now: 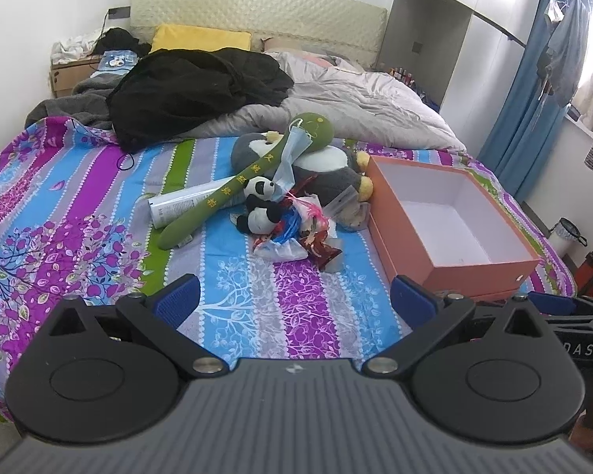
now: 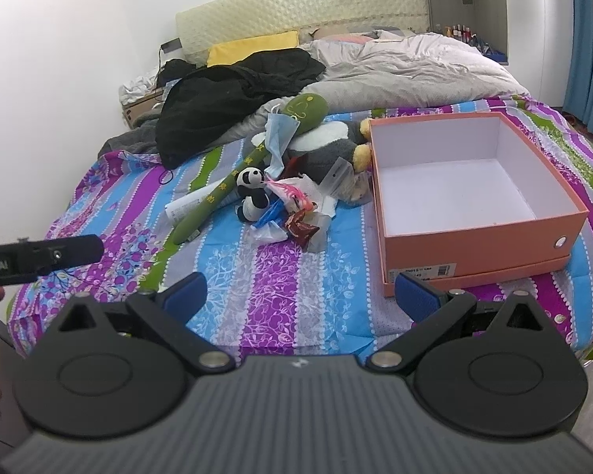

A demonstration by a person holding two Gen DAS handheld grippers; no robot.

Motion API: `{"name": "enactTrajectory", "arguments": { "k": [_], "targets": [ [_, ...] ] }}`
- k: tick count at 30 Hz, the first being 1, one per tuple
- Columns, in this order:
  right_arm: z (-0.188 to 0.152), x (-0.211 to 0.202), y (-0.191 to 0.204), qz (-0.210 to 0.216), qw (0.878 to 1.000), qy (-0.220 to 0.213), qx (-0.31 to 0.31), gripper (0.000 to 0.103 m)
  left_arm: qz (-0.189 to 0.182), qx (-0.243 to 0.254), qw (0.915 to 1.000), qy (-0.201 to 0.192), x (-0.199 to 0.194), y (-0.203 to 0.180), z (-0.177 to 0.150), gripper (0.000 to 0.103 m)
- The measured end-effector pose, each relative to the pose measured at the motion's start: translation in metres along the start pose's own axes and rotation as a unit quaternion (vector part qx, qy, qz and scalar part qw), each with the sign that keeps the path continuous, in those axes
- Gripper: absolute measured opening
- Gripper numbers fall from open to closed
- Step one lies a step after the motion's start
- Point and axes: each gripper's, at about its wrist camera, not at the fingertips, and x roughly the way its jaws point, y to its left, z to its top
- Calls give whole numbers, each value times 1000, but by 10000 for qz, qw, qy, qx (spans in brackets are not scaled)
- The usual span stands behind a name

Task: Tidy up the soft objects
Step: 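Move both tools toward the pile of items on the bed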

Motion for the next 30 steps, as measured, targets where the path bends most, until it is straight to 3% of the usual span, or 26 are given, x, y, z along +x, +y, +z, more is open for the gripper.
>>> {"name": "enactTrajectory", "arguments": {
  "k": [15,30],
  "targets": [
    [-3,7,-5,-149,9998,85,58,103,-67,30,9999,123,15,-3,-3,103],
    [-1,39,-14,-457,9982,261,296,103,-151,174,9987,444,66,3,13,103]
  ]
}}
